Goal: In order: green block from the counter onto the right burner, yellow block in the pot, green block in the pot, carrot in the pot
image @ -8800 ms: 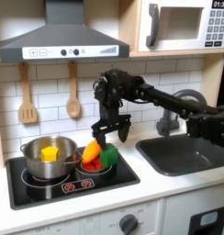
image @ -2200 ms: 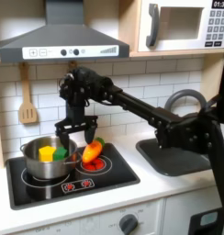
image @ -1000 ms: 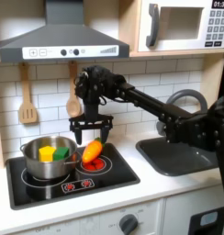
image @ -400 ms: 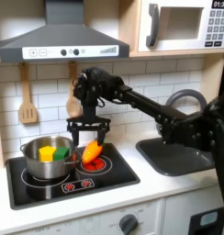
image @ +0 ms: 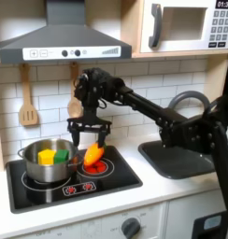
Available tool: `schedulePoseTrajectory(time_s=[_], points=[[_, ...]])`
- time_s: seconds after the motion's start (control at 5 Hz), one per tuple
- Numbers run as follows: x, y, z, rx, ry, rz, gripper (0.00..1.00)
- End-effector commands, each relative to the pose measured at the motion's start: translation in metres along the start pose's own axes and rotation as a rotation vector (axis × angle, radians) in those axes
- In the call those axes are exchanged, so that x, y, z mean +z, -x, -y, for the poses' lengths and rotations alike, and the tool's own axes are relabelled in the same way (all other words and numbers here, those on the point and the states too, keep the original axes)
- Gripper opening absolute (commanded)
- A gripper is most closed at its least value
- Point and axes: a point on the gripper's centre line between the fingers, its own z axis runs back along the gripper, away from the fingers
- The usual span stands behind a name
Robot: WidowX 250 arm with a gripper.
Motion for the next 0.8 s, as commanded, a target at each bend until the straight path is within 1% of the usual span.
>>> schedulePoseTrajectory(time_s=[0.0, 0.2, 0.4, 0.6], points=[[0.005, -0.001, 0.0, -0.014, 0.0, 0.019, 1.0], [0.008, -0.003, 0.004, -0.036, -0.005, 0.027, 1.0], [0.002, -0.004, 0.006, -0.054, -0.007, 0.015, 1.0], [0.002, -0.005, 0.012, -0.048, -0.025, 0.017, 1.0]])
